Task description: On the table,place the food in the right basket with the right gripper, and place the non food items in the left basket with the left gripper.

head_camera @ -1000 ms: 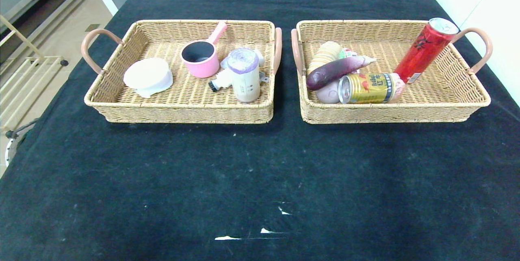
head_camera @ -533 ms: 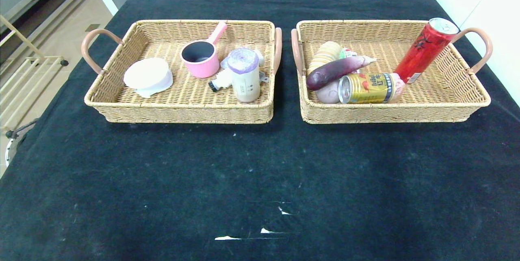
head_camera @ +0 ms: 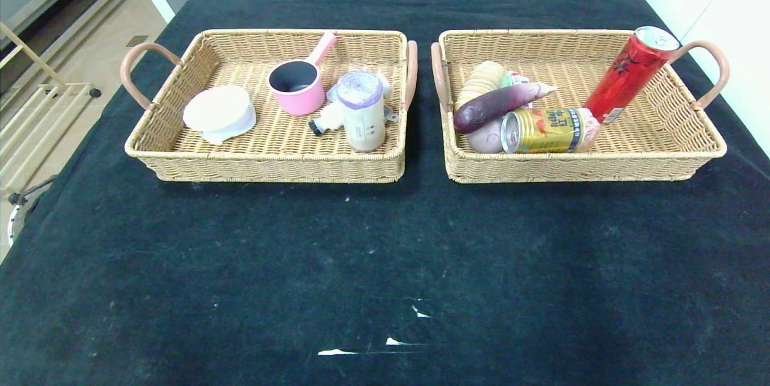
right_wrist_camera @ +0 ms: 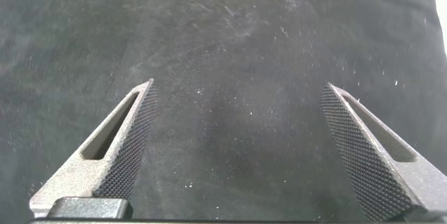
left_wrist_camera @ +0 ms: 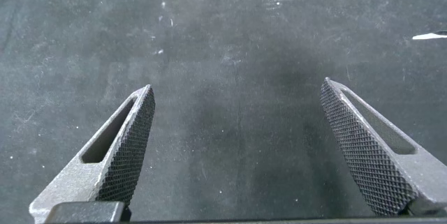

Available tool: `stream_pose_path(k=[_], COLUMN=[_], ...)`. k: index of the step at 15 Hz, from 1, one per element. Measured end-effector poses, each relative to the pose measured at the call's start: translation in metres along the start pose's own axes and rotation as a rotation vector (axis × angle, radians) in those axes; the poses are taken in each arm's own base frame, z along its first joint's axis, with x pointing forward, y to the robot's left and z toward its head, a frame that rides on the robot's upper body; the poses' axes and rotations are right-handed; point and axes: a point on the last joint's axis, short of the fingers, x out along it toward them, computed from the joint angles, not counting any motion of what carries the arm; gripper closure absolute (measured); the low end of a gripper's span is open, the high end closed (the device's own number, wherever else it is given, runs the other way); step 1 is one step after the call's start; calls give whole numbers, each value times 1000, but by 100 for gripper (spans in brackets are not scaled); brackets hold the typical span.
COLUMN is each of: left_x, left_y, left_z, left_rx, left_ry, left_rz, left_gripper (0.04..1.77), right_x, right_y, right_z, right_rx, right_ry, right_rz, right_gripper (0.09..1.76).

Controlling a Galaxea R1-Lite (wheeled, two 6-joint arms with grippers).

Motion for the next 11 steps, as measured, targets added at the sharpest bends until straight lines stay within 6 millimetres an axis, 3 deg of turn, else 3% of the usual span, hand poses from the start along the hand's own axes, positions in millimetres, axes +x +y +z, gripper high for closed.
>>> stream_pose_path(k=[11], left_x=[0], left_y=[0], left_z=[-1], left_rx=[-21], left_ry=[0], left_rz=[0], left_gripper=[9], right_x=[0], right_y=[-1], right_z=[0], right_rx=[88], right_ry=[6], right_rz=[-28], right_gripper=[14])
